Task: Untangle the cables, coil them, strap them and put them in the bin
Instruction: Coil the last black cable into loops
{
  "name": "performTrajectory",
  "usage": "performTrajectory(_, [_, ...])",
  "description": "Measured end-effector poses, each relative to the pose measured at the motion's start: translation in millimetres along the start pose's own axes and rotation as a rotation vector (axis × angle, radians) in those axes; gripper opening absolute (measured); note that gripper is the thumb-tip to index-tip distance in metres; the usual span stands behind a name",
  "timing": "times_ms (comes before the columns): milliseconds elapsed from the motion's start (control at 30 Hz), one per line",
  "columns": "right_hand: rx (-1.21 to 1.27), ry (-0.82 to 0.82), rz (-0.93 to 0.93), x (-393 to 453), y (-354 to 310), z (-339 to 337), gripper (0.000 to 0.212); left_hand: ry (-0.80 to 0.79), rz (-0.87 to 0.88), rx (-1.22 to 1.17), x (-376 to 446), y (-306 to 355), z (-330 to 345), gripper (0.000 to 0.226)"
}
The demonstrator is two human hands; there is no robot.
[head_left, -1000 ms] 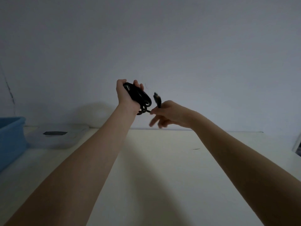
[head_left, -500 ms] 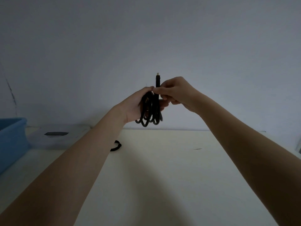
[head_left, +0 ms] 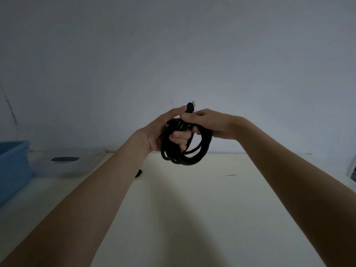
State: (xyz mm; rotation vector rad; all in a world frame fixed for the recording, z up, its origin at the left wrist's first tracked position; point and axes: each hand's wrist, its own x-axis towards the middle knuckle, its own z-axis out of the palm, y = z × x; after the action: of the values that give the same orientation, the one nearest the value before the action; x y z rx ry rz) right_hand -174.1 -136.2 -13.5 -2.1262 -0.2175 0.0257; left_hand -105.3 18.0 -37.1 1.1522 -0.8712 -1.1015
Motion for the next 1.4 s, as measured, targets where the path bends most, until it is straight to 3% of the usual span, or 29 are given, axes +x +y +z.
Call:
performTrajectory(133, [0.018,0.036,-0.024,0,1,9,0.06,0.005,0.003,-0.005,-7,-3,-2,0.05])
performTrajectory(267, [0.005,0.076,0.037,5,2,16,0.052,0.169,-0.054,0.023,-15,-1,-1,0.044])
performTrajectory(367, [-0.123,0.117,0.074,8,5,22,0.052,0.267,-0.142,0.053,-14,-7,2,0.038])
performTrajectory(467, [-0.253,0.22,0.024,11,10,32,0.051,0.371,-0.123,0.097,-12,-19,0,0.033])
performTrajectory(567, [-0.082,0.199,-0.019,10,18,32,0.043,0.459,-0.041,0.209,-13,-20,-6,0.035])
performTrajectory(633, [0.078,0.194,-0.027,9,18,30,0.049,0.517,0.013,0.202,-14,-18,-10,0.038])
performTrajectory(800, [0.054,0.547,-0.011,23,20,42,0.056,0.578,0.061,0.155,-9,-20,-11,0.036])
performTrajectory(900, [-0.039,0.634,-0.014,28,26,49,0.054,0.575,0.009,0.231,-14,-25,-16,0.04])
performTrajectory(1000, [0.004,0.63,0.023,34,32,56,0.048,0.66,0.029,0.422,-20,-30,-22,0.042])
performTrajectory(1133, [0.081,0.612,0.1,53,35,78,0.043,0.737,-0.011,0.676,-40,-32,-35,0.018])
performTrajectory(1300, [-0.035,0.244,0.05,65,29,110,0.058,0.807,-0.162,0.853,-69,-34,-58,0.01])
performTrajectory(1400, [-0.16,0.15,0.024,75,25,121,0.072,0.765,-0.218,0.93,-67,-33,-61,0.012])
